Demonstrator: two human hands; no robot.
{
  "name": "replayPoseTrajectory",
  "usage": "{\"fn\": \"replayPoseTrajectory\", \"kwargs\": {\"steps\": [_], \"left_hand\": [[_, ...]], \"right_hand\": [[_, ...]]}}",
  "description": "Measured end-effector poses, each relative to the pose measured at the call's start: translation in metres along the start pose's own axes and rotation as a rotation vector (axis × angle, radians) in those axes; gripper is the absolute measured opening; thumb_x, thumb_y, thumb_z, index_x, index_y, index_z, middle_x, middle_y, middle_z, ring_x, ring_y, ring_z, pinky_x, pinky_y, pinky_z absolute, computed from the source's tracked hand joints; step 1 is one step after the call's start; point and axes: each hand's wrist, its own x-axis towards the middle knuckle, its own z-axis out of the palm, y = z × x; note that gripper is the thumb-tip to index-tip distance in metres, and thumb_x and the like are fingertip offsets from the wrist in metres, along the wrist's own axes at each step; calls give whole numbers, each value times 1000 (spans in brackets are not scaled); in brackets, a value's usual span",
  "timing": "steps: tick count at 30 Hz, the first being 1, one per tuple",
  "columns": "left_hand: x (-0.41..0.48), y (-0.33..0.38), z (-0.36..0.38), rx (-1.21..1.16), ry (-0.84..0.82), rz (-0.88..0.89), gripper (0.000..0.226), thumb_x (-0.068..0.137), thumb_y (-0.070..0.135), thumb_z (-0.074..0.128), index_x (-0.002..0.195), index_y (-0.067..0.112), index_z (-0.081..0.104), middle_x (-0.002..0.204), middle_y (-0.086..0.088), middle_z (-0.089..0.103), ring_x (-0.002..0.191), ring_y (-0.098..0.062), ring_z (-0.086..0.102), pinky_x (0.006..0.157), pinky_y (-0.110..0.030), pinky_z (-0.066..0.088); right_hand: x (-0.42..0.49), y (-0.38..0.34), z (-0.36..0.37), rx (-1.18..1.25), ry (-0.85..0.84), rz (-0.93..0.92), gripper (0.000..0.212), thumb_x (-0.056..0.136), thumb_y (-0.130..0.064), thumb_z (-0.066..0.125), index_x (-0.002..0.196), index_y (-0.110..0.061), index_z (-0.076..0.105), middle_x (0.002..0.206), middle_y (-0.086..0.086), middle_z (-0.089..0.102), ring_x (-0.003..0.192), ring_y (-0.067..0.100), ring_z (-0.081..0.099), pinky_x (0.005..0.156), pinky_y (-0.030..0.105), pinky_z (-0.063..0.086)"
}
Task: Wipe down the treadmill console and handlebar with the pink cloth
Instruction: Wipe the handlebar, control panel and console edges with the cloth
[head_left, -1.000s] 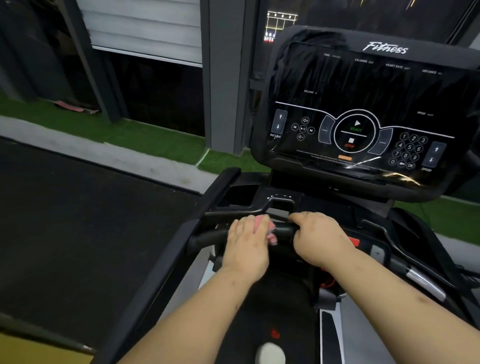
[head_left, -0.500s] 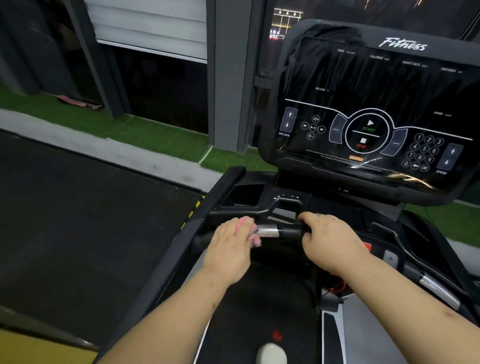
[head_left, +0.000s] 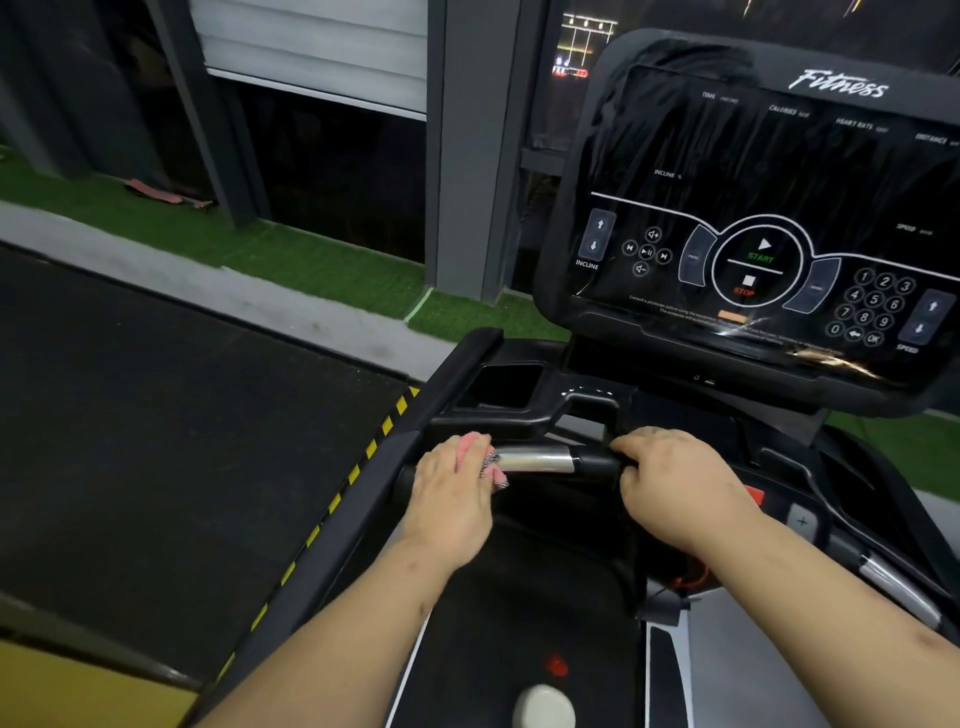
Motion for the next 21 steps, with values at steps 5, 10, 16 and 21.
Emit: {"fn": "replayPoseTrajectory", "kwargs": {"steps": [5, 10, 16, 21], "left_hand": [[-4, 52, 6, 43, 31, 132, 48, 103, 39, 30, 151, 32, 32, 156, 4, 33, 147, -23, 26, 126, -49, 9], [0, 122, 19, 60, 41, 232, 53, 93, 34, 43, 145, 29, 35, 145, 1, 41, 140, -26, 32, 125, -49, 10], [2, 104, 15, 60, 17, 278, 63, 95, 32, 30, 157, 24, 25, 156, 3, 37, 148, -19, 26, 127, -38, 1], [-3, 63, 5, 8, 73, 189, 54, 101, 28, 47, 152, 27, 32, 149, 5, 43, 145, -16, 32, 126, -34, 3]], "right_hand": [[-1, -4, -3, 0, 3, 18, 45, 91, -26, 49, 134, -30, 59, 131, -6, 62, 118, 18, 56, 106, 37, 46], [-3, -10, -9, 51, 11, 44, 51, 95, -29, 46, 146, -26, 45, 137, 0, 60, 125, 22, 56, 107, 39, 45], [-6, -12, -11, 65, 10, 73, 60, 96, -26, 49, 153, -27, 31, 137, 0, 59, 124, 22, 55, 104, 38, 47], [-4, -7, -9, 70, 3, 77, 58, 95, -24, 49, 150, -30, 34, 133, -4, 60, 119, 20, 55, 99, 35, 48]]}}
